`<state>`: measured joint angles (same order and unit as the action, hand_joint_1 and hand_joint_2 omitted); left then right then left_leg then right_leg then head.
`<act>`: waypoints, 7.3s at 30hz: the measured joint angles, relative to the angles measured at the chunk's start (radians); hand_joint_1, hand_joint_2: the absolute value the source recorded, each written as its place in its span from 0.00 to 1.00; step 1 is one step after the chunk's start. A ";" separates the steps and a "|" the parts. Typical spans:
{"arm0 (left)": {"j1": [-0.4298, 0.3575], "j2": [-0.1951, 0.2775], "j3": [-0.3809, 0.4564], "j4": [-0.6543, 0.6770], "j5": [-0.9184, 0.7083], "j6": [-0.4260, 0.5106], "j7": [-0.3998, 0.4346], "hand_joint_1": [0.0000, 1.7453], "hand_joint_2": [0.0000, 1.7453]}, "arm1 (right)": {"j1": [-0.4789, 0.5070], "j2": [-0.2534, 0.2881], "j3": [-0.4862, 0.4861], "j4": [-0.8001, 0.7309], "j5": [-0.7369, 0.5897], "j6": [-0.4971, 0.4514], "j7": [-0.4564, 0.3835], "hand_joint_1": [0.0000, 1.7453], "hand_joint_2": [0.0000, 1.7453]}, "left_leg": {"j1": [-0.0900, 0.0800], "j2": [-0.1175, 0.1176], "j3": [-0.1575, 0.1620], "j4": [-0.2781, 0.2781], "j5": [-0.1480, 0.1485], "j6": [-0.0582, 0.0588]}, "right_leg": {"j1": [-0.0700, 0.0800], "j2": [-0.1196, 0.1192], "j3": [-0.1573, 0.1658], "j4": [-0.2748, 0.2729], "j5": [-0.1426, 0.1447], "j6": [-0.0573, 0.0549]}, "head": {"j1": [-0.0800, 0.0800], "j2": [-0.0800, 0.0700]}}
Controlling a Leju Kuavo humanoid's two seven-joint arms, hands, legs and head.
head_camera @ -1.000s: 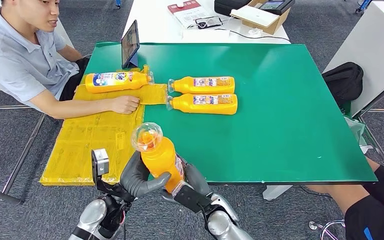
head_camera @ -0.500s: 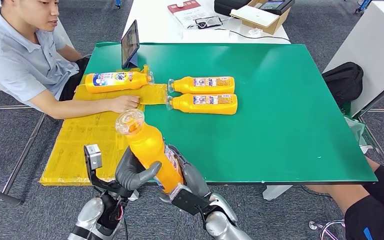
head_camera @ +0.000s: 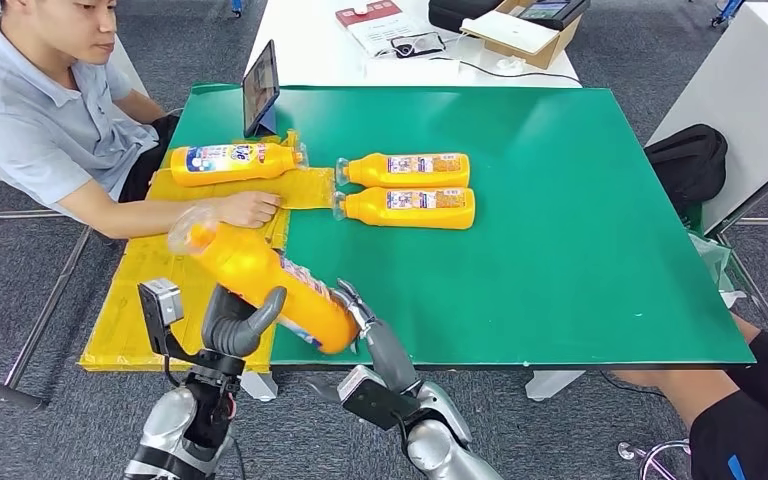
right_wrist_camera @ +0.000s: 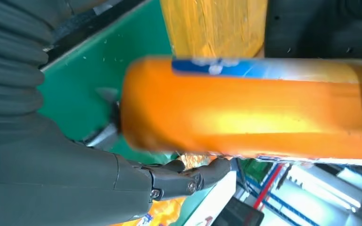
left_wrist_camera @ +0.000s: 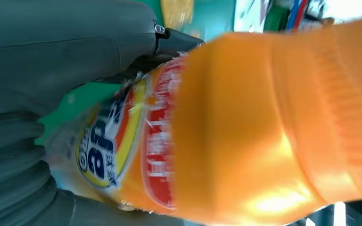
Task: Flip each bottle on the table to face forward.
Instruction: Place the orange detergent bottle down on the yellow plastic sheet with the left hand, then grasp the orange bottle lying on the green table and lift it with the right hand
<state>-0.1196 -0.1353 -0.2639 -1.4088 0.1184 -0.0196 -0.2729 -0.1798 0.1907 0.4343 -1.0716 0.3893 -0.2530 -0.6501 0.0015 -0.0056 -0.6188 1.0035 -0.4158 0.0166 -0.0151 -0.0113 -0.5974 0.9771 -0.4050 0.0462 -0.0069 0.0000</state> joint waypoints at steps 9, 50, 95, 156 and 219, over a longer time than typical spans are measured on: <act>-0.031 0.052 0.081 -0.001 -0.117 -0.030 0.025 1.00 1.00 | 0.038 -0.028 -0.003 -0.300 -0.224 -0.323 -0.049 0.00 1.00 | 0.000 0.002 0.000 0.000 0.000 0.000 | 0.000 0.003 -0.002 0.000 0.000 0.000 | 0.000 0.000; -0.404 0.167 0.004 0.621 -1.341 0.117 0.286 0.31 1.00 | 0.072 0.018 -0.079 -0.395 -0.267 -0.196 -0.049 0.00 1.00 | 0.000 0.003 0.003 0.000 0.000 0.000 | 0.000 0.004 0.001 0.000 0.000 0.000 | 0.000 0.000; -0.129 0.008 0.174 0.123 -0.249 -0.104 -0.142 0.00 1.00 | 0.056 0.013 -0.068 -0.333 -0.272 -0.213 -0.049 0.00 1.00 | 0.000 0.002 0.003 0.000 0.000 0.000 | 0.000 0.003 0.002 0.000 0.000 0.000 | 0.000 0.000; 0.021 -0.066 0.167 -0.127 -0.101 0.311 -0.093 0.00 1.00 | -0.393 -0.239 -0.163 0.520 0.515 0.039 0.180 0.00 1.00 | 0.000 0.001 0.003 0.001 0.000 0.000 | 0.000 0.002 0.002 0.000 0.001 0.000 | -0.001 0.000; 0.015 -0.066 0.121 -0.072 -0.019 0.283 -0.213 0.00 1.00 | -0.281 -0.161 -0.204 0.433 0.121 0.099 -0.028 1.00 1.00 | 0.000 0.003 0.003 0.000 0.000 0.000 | 0.000 0.005 0.002 0.000 0.001 0.000 | -0.001 0.000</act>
<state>-0.1048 -0.2009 -0.1426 -1.4806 0.0993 0.2637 -0.4862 -0.4612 0.0295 0.2299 -0.6390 0.5098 -0.1543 -0.6777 0.0015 -0.0030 -0.6156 1.0039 -0.4162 0.0165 -0.0148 -0.0066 -0.5951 0.9770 -0.4043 0.0465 -0.0074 0.0000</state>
